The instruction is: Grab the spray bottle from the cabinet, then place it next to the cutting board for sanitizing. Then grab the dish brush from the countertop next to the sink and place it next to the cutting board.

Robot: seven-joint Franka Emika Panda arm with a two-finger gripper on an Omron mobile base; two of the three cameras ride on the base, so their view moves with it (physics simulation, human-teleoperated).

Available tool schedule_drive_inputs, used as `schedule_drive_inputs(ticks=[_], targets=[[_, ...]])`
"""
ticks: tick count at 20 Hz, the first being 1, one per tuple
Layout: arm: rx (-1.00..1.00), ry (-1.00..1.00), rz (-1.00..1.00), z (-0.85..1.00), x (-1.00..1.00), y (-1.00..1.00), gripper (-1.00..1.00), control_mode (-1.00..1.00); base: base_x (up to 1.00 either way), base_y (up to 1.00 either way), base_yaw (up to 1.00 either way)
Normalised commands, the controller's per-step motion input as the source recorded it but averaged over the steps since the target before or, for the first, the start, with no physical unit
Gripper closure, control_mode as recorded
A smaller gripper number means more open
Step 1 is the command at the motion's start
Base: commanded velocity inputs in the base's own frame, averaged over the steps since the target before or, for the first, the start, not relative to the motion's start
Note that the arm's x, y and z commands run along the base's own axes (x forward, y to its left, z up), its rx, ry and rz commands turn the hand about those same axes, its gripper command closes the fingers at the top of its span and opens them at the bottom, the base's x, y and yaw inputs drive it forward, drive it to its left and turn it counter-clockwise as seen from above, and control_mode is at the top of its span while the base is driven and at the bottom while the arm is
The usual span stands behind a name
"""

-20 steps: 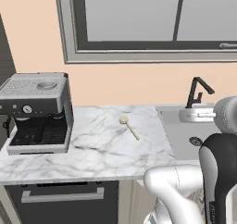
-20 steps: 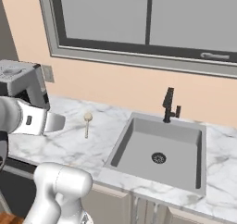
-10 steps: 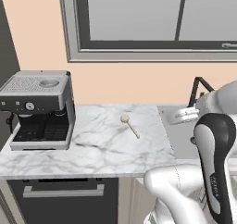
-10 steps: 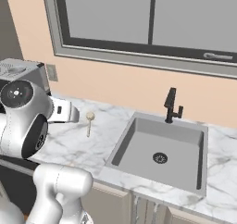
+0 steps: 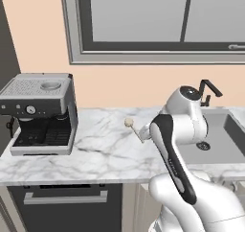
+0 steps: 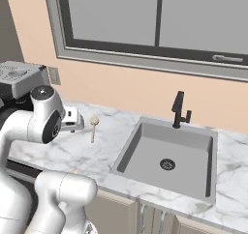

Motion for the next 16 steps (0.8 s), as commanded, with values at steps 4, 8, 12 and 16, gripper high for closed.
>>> schedule_drive_inputs(ticks=[4, 8, 12, 16], targets=[[-0.10, 0.06, 0.07, -0.92, 1.00, 0.00, -1.00, -1.00, 0.00, 0.00, 0.00], [-0.03, 0.00, 0.00, -0.25, 0.77, -0.05, -1.00, -1.00, 0.00, 0.00, 0.00], [-0.01, 0.00, 0.00, -0.26, 0.80, 0.00, -1.00, -1.00, 0.00, 0.00, 0.00], [0.00, 0.00, 0.00, -0.28, 0.85, 0.00, -1.00, -1.00, 0.00, 0.00, 0.00]])
